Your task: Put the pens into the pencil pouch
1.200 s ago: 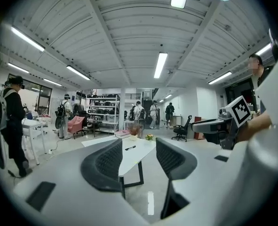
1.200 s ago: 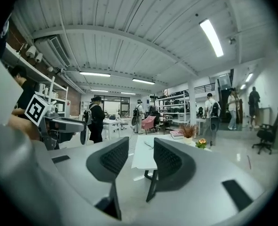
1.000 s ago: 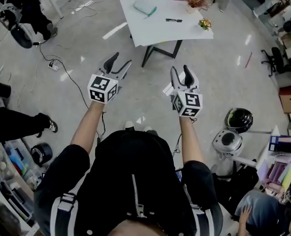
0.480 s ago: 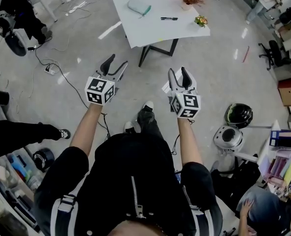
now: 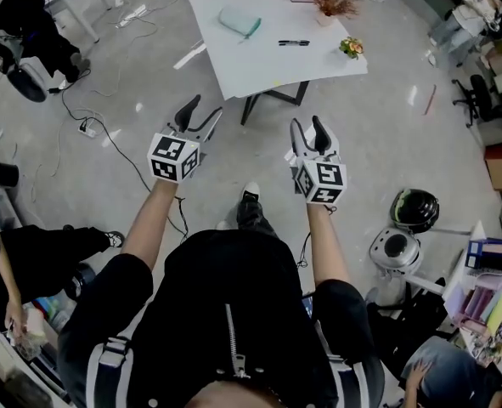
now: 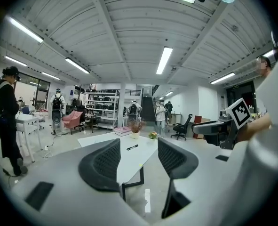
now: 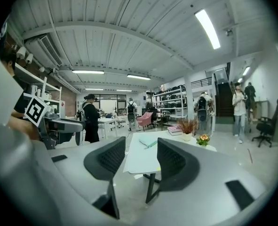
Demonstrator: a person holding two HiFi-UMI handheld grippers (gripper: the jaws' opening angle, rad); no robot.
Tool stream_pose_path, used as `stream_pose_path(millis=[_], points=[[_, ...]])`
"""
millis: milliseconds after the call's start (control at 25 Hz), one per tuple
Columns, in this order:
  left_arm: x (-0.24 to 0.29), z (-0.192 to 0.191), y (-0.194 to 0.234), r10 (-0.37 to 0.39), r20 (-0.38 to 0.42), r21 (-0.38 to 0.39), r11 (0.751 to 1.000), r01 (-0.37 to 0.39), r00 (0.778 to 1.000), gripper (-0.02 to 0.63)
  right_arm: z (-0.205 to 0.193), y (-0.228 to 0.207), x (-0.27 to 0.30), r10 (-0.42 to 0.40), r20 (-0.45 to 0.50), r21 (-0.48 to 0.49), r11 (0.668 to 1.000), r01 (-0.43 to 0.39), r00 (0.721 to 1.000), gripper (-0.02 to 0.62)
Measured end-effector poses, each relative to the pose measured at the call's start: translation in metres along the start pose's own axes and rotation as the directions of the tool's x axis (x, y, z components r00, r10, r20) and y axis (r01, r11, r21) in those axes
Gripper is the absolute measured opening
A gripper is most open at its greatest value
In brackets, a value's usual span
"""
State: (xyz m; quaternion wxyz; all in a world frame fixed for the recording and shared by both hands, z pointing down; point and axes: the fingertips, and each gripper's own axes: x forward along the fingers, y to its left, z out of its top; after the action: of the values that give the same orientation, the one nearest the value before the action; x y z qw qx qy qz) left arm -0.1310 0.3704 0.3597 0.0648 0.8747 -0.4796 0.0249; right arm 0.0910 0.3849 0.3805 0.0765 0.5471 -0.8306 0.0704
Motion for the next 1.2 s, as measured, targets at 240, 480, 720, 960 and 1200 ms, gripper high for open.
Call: stream_pose_path(millis=[240, 480, 720, 960, 1200], points=[[0.052, 0.011, 0.018, 0.013, -0.007, 0.003, 1.000, -0.013, 1.000, 0.253, 0.013, -0.032, 0.050, 0.025, -0.003, 0.005, 1.000, -0.025, 1.000, 0.204], [0.101, 0.022, 0.032, 0.040, -0.011, 0.005, 0.999, -0.040, 0.999, 0.253, 0.028, -0.060, 0.099, 0.077, 0.002, 0.013, 0.997, -0.077, 0.997, 0.196], [0.132, 0.024, 0.042, 0.071, -0.020, 0.004, 0.997, -0.071, 0.997, 0.253, 0.029, -0.084, 0.140, 0.120, -0.016, 0.035, 0.992, -0.120, 0.993, 0.190], [0.153, 0.020, 0.057, 0.083, -0.039, -0.006, 0.997, -0.083, 0.996, 0.253, 0.027, -0.093, 0.169, 0.142, -0.033, 0.049, 0.989, -0.140, 0.989, 0.190], [0.196, 0.021, 0.086, 0.066, -0.045, -0.007, 0.998, -0.067, 0.997, 0.253, 0.025, -0.110, 0.210, 0.130, -0.054, 0.051, 0.991, -0.127, 0.990, 0.190]])
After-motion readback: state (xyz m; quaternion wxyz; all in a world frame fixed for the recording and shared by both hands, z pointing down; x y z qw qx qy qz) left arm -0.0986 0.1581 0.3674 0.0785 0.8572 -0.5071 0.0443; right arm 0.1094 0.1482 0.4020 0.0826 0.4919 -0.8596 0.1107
